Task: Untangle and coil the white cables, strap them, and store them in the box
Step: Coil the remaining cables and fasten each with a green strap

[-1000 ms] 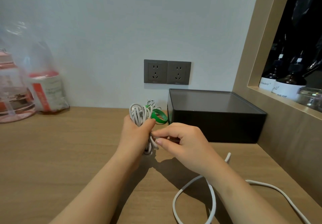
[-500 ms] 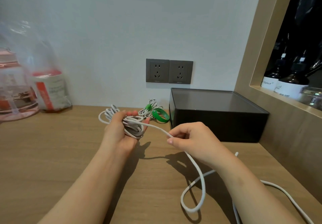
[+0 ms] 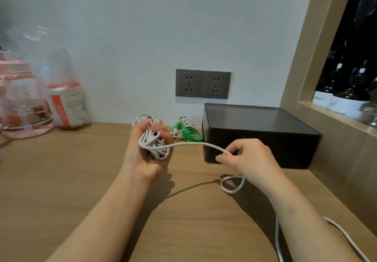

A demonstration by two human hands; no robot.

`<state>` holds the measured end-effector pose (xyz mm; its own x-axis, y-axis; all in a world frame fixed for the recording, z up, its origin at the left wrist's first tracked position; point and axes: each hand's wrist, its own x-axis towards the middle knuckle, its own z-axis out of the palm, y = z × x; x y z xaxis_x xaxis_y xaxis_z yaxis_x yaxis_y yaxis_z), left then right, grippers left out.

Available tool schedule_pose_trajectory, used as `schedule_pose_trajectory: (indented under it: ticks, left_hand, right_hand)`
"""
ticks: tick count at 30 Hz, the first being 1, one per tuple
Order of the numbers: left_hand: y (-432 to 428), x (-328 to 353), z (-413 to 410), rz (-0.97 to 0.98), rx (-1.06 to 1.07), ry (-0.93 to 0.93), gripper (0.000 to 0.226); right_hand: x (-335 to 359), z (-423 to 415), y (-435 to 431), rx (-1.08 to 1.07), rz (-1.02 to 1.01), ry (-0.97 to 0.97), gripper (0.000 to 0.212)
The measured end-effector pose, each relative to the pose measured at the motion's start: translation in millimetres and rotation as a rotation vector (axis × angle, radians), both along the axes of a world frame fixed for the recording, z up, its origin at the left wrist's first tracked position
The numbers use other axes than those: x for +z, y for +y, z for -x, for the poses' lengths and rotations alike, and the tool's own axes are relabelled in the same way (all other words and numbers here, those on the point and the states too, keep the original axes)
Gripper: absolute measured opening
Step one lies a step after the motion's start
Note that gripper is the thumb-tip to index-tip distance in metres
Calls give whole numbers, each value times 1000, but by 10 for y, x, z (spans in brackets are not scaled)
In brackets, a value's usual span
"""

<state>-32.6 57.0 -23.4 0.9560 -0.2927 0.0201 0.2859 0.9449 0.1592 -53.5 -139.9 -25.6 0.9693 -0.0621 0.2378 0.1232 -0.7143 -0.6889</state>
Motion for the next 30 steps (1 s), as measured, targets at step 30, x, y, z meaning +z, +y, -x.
schedule_pose_trajectory:
  ticks: [30]
  left_hand:
    - [-127, -74, 99, -918, -151, -351, 31]
  right_hand:
    - [183, 84, -57, 145, -1193, 245, 26]
